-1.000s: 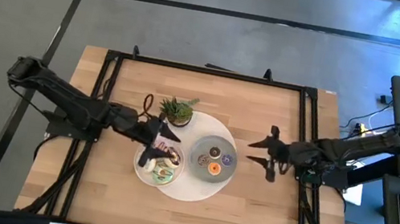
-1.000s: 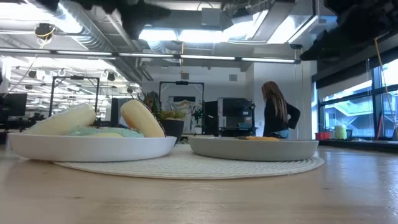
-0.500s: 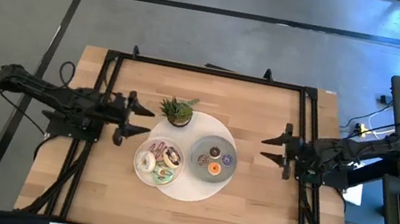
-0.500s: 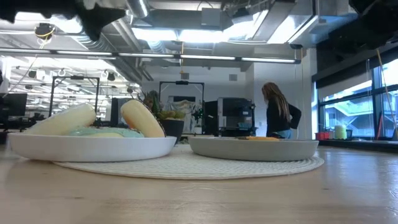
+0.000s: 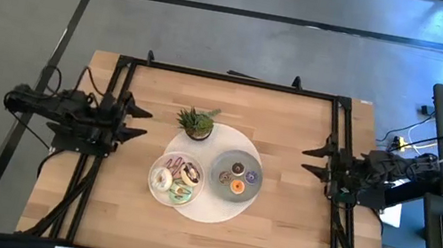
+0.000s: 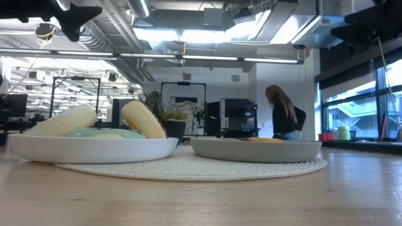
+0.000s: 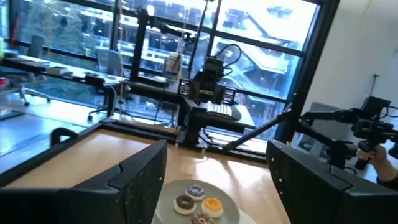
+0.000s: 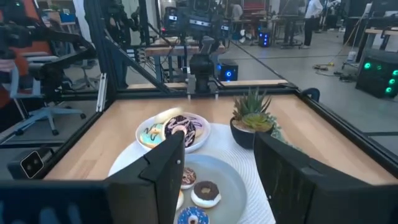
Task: Pick & Place donuts
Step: Return to Home Position
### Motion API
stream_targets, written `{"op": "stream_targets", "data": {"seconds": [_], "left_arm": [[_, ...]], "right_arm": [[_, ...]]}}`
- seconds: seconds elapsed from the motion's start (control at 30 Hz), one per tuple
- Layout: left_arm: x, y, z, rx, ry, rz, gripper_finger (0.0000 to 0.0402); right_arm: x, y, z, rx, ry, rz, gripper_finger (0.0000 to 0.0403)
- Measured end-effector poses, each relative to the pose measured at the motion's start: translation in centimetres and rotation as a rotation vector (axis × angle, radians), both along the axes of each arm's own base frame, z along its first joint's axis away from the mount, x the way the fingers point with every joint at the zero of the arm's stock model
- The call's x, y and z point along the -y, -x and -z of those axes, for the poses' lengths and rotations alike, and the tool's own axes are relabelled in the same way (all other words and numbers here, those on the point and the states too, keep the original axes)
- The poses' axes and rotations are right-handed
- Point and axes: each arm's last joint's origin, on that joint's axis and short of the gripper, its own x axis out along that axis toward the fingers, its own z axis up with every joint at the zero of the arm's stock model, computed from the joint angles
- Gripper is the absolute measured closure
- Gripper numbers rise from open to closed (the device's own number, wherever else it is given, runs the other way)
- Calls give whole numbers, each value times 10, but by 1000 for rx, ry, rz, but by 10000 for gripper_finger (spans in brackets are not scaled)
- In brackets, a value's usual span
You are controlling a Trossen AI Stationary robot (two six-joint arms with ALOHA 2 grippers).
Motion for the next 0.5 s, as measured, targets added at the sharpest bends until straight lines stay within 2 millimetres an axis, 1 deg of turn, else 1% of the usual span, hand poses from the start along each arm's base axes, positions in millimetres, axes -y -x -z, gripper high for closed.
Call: {"op": "stream_targets", "data": {"seconds": [0.17, 0.33, 0.5], "left_arm": [[-3, 11, 3, 11, 5, -25, 132], [-3, 13, -1, 12, -16, -31, 132], [-3, 13, 3, -28, -25, -40, 132]], "right_arm": [[1, 3, -1, 15, 1, 0, 210], [1, 3, 0, 9, 2, 0, 210], [1, 2, 3, -1, 0, 0, 210]]}}
